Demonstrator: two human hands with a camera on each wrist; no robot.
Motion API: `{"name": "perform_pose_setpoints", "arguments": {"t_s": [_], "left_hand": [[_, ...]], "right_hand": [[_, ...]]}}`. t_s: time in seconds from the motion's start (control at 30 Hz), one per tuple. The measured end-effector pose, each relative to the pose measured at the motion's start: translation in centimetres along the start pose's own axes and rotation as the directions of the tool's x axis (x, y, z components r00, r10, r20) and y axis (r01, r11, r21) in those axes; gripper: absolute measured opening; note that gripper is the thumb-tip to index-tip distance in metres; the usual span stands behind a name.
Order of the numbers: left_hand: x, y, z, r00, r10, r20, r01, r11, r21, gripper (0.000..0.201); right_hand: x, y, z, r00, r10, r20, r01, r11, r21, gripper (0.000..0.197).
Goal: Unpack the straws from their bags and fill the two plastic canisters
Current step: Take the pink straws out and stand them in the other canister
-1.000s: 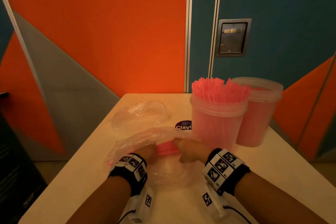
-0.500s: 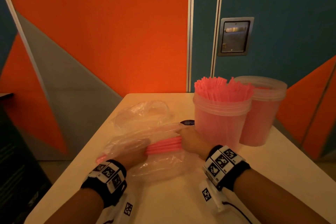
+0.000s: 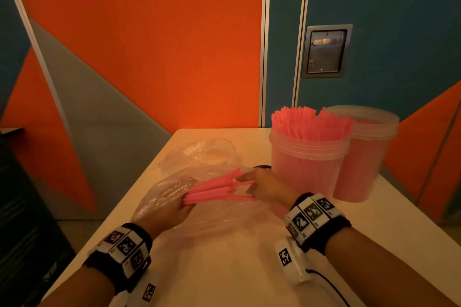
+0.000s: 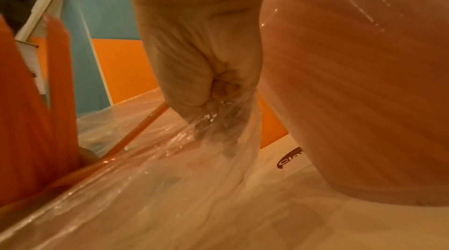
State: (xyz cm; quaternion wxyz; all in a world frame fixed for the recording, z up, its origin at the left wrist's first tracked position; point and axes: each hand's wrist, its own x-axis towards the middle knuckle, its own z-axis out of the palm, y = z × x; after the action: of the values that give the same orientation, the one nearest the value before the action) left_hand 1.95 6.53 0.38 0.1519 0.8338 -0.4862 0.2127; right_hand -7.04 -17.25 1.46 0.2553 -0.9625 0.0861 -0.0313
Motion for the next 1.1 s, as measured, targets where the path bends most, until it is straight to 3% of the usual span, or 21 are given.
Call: {"name": "perform_pose_setpoints", "arguments": {"t_s": [0.1, 0.27, 0.3, 0.37, 0.4, 0.47, 0.53, 0.67, 0.73, 0.8, 0.97, 1.03, 1.1], "left_hand": [[-0.1, 0.0, -0.2, 1.000, 0.005, -0.020, -0.005, 0.999, -0.035, 0.017], [-0.3, 0.5, -0.3, 0.984, -0.150, -0.099, 0.126, 0.968, -0.218, 0.022], [-0.3, 1.0, -0.4, 0.960, -0.269, -0.074, 0.229, 0.911, -0.343, 0.024], [0.0, 1.8, -0.4, 0.864, -0.503, 0.032, 0.408, 0.662, -0.629, 0.018], [0.2, 1.9, -0.3, 0.823, -0.567, 0.025, 0.408, 0.562, -0.720, 0.013], [0.7, 1.3, 0.2, 0.759, -0.649, -0.046, 0.329, 0.444, -0.833, 0.014], [1.2, 0.7, 0.4, 0.726, -0.686, -0.042, 0.250, 0.321, -0.913, 0.016], [2.1, 0.7, -0.2, 0.740, -0.672, 0.028, 0.139, 0.113, -0.984, 0.015], [2.4, 0.7, -0.6, 0.761, -0.649, 0.025, 0.125, 0.108, -0.986, 0.013], [2.6, 0.9, -0.9, 0.811, -0.585, 0.037, 0.095, 0.068, -0.993, 0.015], [3.0, 1.6, -2.7, 0.924, -0.374, 0.081, -0.044, -0.315, -0.948, 0.018], [2.9, 1.5, -4.0, 0.949, -0.312, 0.036, -0.086, -0.368, -0.926, 0.026], [3.0, 1.2, -5.3, 0.951, -0.311, -0.011, -0.121, -0.337, -0.934, 0.033]], "right_hand": [[0.0, 0.0, 0.2, 0.999, 0.009, -0.040, -0.008, 1.000, 0.023, 0.050], [-0.1, -0.1, -0.1, 0.991, -0.017, -0.131, 0.039, 0.985, 0.169, 0.043], [-0.2, -0.1, -0.1, 0.990, -0.022, -0.142, 0.052, 0.975, 0.214, 0.041], [-0.3, -0.3, -0.2, 0.992, -0.019, -0.125, 0.056, 0.953, 0.299, 0.039], [-0.3, -0.4, -0.2, 0.994, -0.020, -0.108, 0.052, 0.949, 0.311, 0.039], [-0.1, -0.7, -0.1, 0.996, -0.026, -0.085, 0.047, 0.963, 0.264, 0.039], [-0.1, -1.0, 0.2, 0.995, -0.030, -0.100, 0.048, 0.982, 0.183, 0.044], [0.1, -0.5, 1.1, 0.998, 0.007, -0.063, -0.001, 0.995, 0.095, 0.072], [0.4, -0.1, 1.6, 1.000, 0.029, -0.001, -0.029, 0.999, 0.038, 0.079], [0.8, 0.2, 1.9, 0.997, 0.056, 0.055, -0.053, 0.997, -0.056, 0.084], [1.4, -0.3, 2.3, 0.989, 0.074, 0.131, -0.049, 0.983, -0.179, 0.094], [1.6, -0.2, 2.4, 0.980, 0.112, 0.162, -0.081, 0.979, -0.186, 0.099], [1.6, 0.1, 2.4, 0.964, 0.170, 0.206, -0.132, 0.973, -0.190, 0.102]]}}
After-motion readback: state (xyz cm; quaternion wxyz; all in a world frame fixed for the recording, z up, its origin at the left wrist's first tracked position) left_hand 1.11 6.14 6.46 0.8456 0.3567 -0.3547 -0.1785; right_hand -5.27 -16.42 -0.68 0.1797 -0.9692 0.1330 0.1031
